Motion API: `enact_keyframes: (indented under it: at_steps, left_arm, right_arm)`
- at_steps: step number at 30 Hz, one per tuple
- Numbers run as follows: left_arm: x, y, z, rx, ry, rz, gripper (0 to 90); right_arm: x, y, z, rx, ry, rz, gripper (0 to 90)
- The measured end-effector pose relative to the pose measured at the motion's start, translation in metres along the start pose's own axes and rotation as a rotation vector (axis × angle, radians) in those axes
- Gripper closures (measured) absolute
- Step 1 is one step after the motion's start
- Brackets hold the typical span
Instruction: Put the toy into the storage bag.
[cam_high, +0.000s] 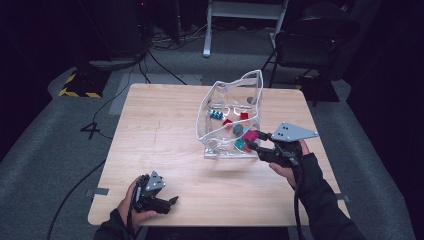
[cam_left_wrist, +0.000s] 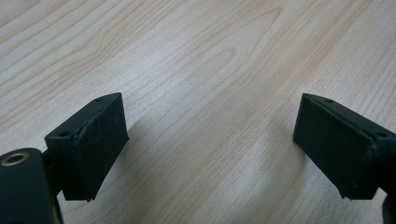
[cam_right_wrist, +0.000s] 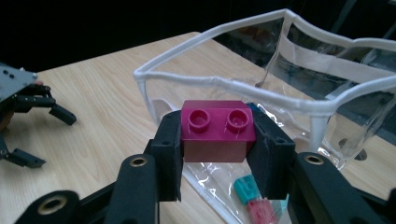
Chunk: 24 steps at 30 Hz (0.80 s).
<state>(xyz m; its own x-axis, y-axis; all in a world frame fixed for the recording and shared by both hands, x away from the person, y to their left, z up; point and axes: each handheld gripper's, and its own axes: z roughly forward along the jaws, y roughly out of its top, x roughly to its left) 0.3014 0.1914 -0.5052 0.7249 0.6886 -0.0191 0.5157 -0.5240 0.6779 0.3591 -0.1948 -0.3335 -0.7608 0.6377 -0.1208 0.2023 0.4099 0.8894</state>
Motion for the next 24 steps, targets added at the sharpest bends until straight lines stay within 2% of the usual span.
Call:
enact_keyframes:
  at_steps: [14,24]
  left_arm:
    - [0.0,0.0,0.0,0.0,0.0,0.0,10.1]
    - [0.0,0.0,0.0,0.0,0.0,0.0,10.2]
  right_arm:
    - [-0.012,0.027,0.015,-0.02,-0.043,0.007,59.2]
    - [-0.02,0.043,0.034,-0.001,-0.09,0.001,59.2]
